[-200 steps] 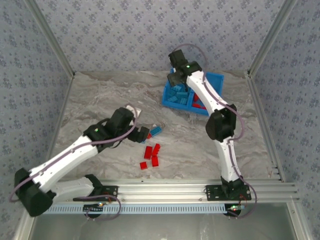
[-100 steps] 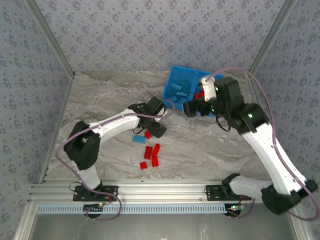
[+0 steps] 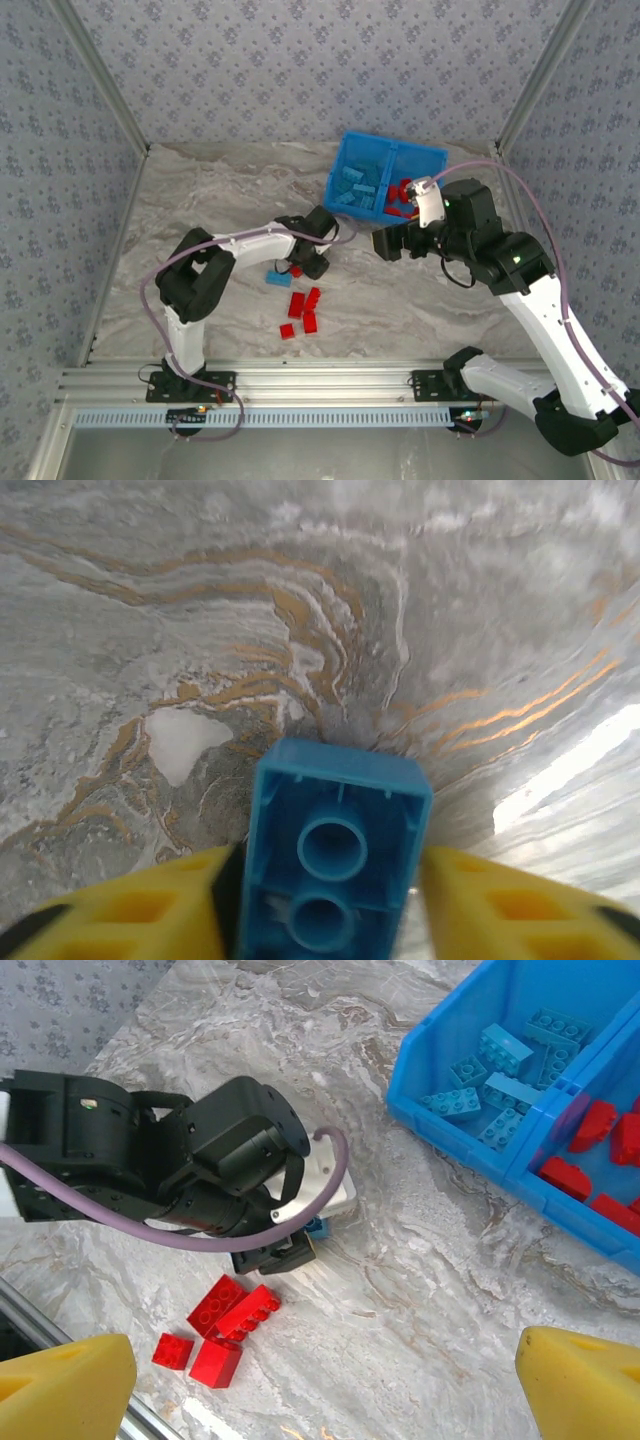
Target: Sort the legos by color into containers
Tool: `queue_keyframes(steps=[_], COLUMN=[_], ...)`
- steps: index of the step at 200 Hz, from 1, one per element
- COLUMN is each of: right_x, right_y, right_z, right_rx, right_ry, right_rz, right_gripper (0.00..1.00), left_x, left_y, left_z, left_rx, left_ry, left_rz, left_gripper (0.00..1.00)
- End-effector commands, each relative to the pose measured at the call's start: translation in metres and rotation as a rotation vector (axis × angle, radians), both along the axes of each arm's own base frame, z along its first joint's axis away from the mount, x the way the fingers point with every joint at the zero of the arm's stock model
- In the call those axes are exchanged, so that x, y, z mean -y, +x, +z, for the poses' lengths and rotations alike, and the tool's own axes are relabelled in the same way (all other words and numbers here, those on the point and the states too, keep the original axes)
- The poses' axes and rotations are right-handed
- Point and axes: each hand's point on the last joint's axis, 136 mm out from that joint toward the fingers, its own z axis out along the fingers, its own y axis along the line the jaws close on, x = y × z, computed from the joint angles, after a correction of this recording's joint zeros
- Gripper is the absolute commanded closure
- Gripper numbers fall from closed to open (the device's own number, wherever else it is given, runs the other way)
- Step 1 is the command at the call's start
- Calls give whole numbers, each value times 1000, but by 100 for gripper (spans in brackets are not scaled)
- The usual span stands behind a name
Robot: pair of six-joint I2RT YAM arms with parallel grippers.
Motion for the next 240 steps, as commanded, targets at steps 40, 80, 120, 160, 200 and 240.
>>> queue_keyframes(steps=[40, 80, 120, 160, 200, 240], right_x=[-4, 4, 21, 30, 35, 40], right_y=[2, 1, 6, 4, -3, -11], right_z=[5, 10, 18, 16, 12, 16], right_rx=[7, 30, 84, 79, 71, 77], right_ry=[40, 42, 56, 61, 62, 74], right_rz=[-2, -46, -152, -199, -214, -219], right_gripper=[0, 0, 0, 0, 0, 0], left_x=[4, 28, 45, 80, 116, 132], left_y=[8, 19, 57, 118, 179, 223], left_z=[48, 165, 244, 248, 238, 216], left_rx=[132, 305, 493, 517, 527, 515], left_ry=[-149, -355, -454, -466, -497, -572], left_rz=[59, 41, 90, 132, 182, 276], left_gripper=[74, 75, 78, 79, 79, 78])
